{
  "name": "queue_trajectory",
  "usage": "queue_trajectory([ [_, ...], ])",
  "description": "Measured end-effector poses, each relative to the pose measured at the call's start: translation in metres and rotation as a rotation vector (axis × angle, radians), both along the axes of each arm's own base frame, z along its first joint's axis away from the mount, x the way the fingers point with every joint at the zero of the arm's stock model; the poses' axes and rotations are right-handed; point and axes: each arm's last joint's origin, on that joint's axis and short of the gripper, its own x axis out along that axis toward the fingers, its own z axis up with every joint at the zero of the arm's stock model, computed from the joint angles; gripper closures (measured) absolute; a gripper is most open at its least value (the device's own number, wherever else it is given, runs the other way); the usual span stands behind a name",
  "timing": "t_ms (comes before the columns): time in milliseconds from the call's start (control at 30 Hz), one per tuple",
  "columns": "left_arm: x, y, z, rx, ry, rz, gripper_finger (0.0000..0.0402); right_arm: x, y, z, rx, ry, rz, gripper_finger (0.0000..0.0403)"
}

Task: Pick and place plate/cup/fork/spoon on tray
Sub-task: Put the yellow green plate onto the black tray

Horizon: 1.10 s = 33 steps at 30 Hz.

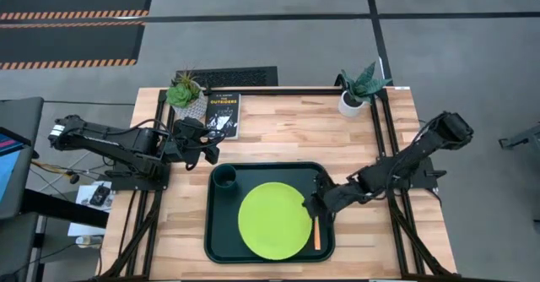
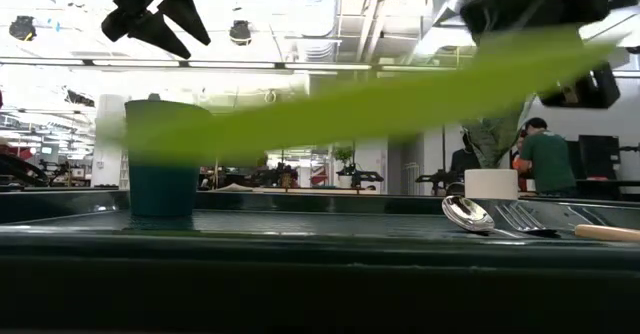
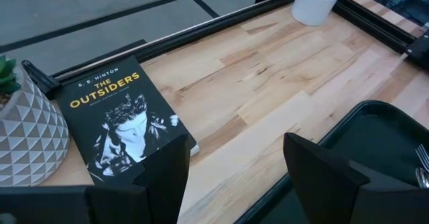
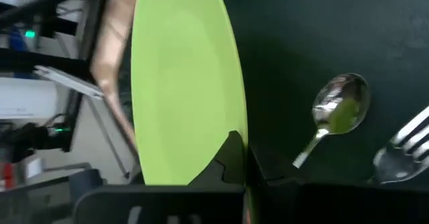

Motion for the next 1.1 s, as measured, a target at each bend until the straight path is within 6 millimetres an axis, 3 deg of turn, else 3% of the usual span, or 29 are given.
queue_trajectory([
  [500,-0.001,0.000,0.000,0.011,0.007,0.007,0.0173,0.049,-0.018,-0.041,0.089,-0.043,0.053,0.0399],
  [767,-0.001,0.000,0.000,0.011,0.007,0.007,0.0173,0.062,-0.028,-0.053,0.112,-0.069,0.058,0.0397],
  [1100,-0.001,0.000,0.000,0.018,0.009,0.007,0.0173,0.070,-0.024,-0.073,0.158,-0.071,0.060,0.0390],
])
